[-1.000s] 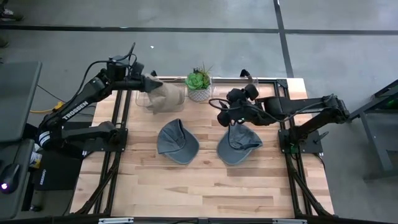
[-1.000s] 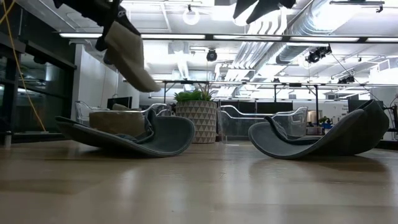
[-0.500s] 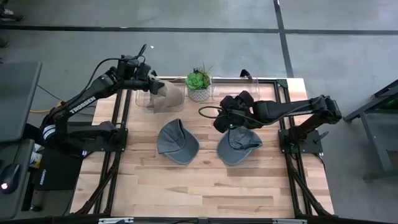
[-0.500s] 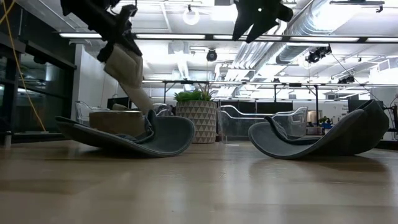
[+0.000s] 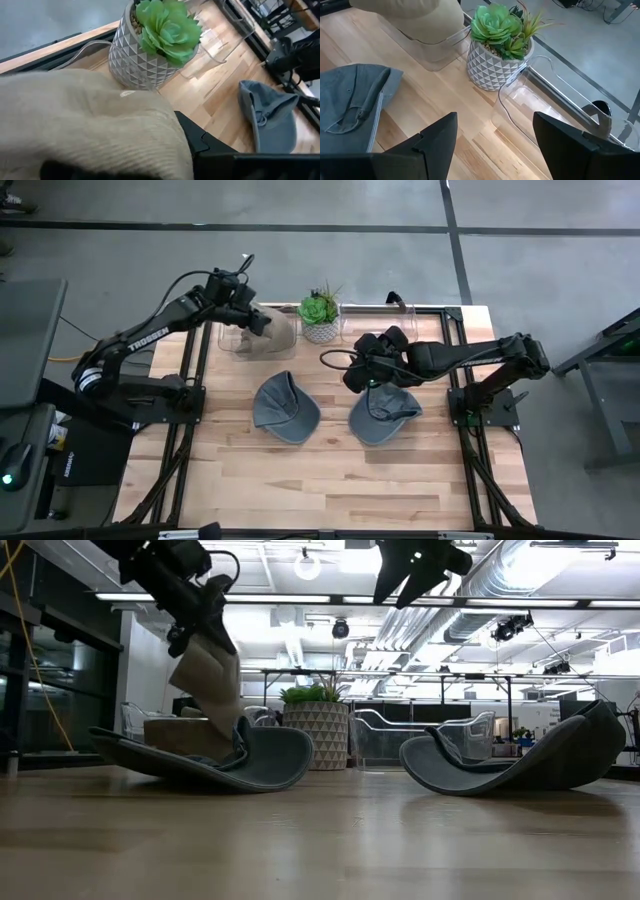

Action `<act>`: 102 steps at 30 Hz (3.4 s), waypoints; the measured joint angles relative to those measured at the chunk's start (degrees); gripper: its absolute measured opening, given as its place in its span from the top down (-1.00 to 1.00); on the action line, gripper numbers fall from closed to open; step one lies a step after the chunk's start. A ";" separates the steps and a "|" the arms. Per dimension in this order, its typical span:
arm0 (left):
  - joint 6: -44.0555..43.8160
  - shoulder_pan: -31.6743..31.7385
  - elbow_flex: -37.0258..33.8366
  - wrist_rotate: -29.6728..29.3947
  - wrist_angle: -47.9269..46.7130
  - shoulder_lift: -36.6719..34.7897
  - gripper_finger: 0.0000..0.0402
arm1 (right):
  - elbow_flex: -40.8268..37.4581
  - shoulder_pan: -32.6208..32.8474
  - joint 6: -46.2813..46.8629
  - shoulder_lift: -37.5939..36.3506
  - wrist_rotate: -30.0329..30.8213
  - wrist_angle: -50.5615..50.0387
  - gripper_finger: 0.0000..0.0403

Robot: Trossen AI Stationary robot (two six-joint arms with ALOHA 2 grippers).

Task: Pick & Place hat
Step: Put the brown cap into the left transparent bin

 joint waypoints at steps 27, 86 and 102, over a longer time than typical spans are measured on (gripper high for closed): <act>-2.61 0.00 0.00 -11.37 1.19 6.88 1.00 | 0.00 0.02 1.81 0.00 -0.06 0.42 -0.27; -7.30 -0.79 0.00 -26.50 -6.41 10.81 1.00 | -0.02 0.02 2.70 0.00 -0.24 1.07 -0.27; -6.03 -0.76 0.84 -31.73 -9.69 2.96 0.14 | -0.02 0.02 2.72 0.00 -0.28 1.05 -0.28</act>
